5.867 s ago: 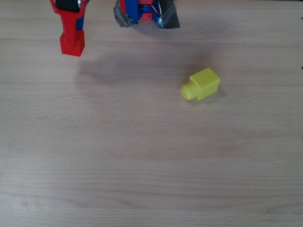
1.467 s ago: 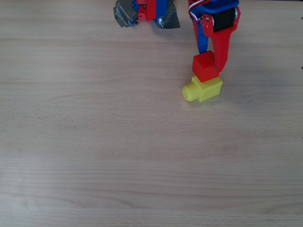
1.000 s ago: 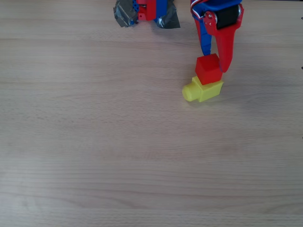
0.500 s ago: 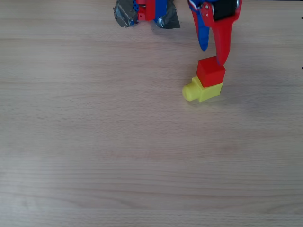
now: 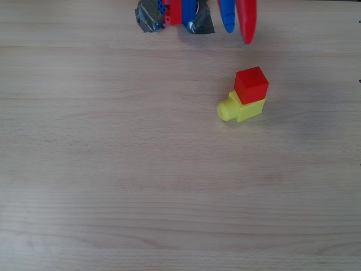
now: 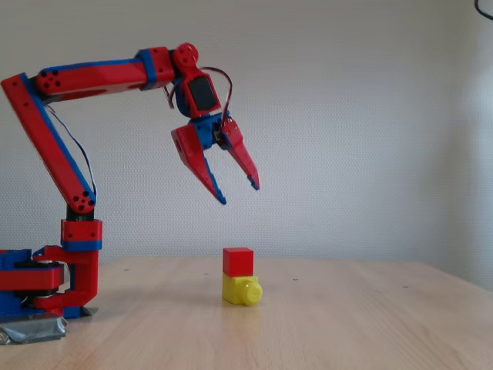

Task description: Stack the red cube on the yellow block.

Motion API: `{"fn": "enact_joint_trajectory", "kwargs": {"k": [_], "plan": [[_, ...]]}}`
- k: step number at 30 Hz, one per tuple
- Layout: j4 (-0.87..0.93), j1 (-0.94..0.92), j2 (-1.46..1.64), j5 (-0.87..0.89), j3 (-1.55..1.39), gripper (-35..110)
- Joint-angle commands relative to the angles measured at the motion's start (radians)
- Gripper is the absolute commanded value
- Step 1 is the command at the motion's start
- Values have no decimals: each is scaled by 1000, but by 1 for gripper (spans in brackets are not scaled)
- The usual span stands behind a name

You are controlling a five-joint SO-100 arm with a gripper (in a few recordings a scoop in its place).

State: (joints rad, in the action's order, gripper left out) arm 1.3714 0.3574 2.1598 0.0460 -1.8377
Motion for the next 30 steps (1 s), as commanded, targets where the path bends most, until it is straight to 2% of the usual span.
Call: {"fn": "enact_joint_trajectory", "kwargs": {"k": [1,11,22,30], "plan": [[15,-28,117,-3,-21,22],[-63,-112,367,-43,-330,9],[-195,-224,584,-44,-624,6],[-291,-267,759,-115,-854,2]]}}
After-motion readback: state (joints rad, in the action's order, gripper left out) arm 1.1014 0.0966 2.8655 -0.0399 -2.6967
